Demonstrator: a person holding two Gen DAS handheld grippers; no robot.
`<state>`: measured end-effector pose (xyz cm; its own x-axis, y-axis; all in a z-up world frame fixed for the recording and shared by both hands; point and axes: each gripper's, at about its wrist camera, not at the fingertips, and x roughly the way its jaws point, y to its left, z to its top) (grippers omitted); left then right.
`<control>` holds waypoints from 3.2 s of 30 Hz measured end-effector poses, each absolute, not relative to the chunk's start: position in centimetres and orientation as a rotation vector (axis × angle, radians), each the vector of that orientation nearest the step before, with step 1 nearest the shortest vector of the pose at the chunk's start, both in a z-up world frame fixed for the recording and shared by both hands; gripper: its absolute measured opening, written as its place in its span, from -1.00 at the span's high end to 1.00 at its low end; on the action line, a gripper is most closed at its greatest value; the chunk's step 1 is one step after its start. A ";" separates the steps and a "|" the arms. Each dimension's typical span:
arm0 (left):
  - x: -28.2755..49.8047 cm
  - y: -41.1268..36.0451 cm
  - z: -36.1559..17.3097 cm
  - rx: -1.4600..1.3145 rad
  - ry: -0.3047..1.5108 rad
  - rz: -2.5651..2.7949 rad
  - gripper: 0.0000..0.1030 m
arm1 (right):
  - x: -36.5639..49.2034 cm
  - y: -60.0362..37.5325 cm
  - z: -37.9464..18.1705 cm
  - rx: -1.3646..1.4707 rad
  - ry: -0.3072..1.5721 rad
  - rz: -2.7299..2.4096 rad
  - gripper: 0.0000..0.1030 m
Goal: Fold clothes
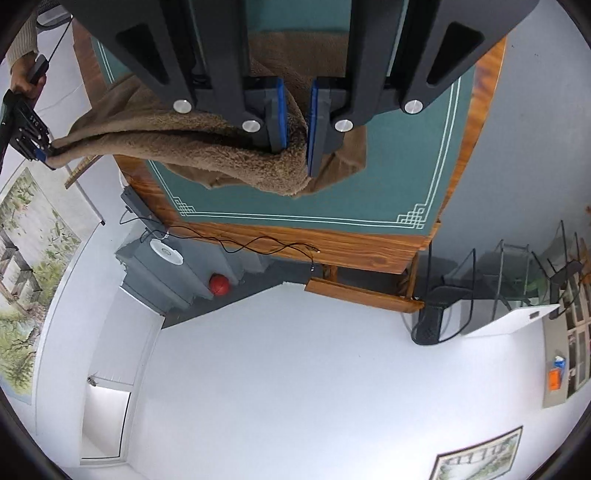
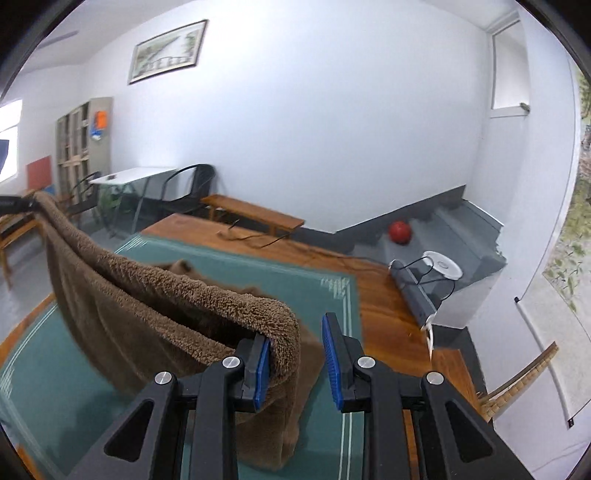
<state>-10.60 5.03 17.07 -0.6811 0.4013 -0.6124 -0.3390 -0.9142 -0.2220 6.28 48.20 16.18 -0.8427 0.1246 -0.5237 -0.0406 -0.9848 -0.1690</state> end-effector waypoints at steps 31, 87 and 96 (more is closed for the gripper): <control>-34.5 14.4 -6.4 -1.578 -0.098 2.390 0.22 | -17.6 53.9 -3.5 -1.325 0.130 2.515 0.46; -35.2 13.8 -2.8 -1.370 0.008 2.429 -0.58 | -17.9 54.0 -2.0 -1.245 0.158 2.655 -0.24; -29.5 15.2 -1.7 -1.277 0.166 2.375 -0.59 | -14.8 49.0 0.0 -1.300 0.114 2.850 -0.31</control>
<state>-29.54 15.15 -1.66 -0.4790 0.3189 -0.8178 -0.4296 -0.8976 -0.0984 -14.85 49.03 0.02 -0.6559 -0.0238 -0.7545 -0.0363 -0.9974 0.0630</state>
